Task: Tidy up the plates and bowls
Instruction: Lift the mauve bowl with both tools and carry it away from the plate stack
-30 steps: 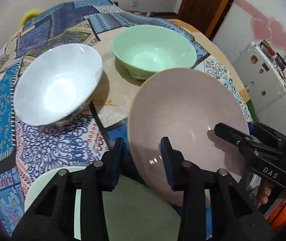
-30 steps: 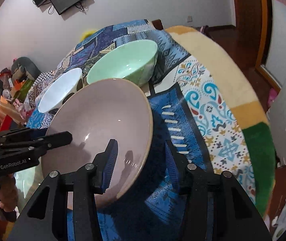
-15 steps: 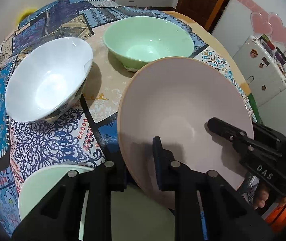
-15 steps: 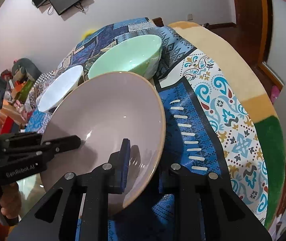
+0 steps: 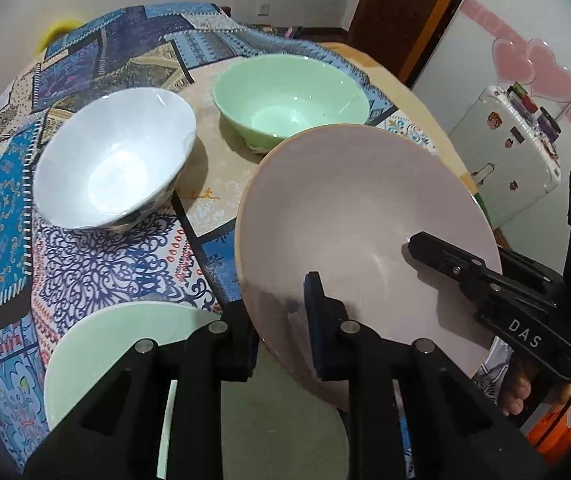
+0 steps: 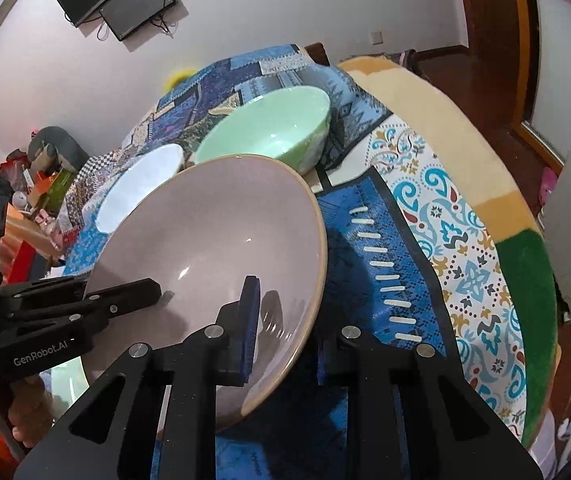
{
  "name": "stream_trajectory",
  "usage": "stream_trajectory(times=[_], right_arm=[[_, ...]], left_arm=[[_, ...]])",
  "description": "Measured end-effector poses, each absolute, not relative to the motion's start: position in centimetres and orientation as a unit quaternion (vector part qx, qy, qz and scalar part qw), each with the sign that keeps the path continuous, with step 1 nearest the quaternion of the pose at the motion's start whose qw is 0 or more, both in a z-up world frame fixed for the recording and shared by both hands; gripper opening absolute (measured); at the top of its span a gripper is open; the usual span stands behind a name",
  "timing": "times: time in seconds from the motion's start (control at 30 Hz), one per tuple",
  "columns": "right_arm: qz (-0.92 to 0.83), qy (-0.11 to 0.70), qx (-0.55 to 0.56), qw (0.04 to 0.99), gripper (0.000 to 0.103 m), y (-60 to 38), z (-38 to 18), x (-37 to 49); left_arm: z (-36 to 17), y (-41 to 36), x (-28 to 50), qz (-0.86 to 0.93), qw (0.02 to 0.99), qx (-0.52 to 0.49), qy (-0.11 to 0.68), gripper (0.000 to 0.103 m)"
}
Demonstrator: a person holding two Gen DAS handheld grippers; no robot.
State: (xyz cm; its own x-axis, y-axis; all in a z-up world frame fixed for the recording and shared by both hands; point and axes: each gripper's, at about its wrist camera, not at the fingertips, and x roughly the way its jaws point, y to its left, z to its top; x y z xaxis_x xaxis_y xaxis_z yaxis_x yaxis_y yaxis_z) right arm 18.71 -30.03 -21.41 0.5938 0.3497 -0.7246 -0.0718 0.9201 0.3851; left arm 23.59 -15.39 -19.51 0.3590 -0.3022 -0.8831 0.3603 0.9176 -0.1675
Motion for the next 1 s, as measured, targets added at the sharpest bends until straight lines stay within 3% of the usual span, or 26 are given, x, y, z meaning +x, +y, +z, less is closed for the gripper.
stream_trajectory(times=[1.0], right_arm=[[0.192, 0.391, 0.106, 0.894, 0.020, -19.8, -16.4, 15.4]], left_arm=[[-12.3, -4.1, 14.5, -0.138, 0.877, -0.037, 0.459, 0.020]])
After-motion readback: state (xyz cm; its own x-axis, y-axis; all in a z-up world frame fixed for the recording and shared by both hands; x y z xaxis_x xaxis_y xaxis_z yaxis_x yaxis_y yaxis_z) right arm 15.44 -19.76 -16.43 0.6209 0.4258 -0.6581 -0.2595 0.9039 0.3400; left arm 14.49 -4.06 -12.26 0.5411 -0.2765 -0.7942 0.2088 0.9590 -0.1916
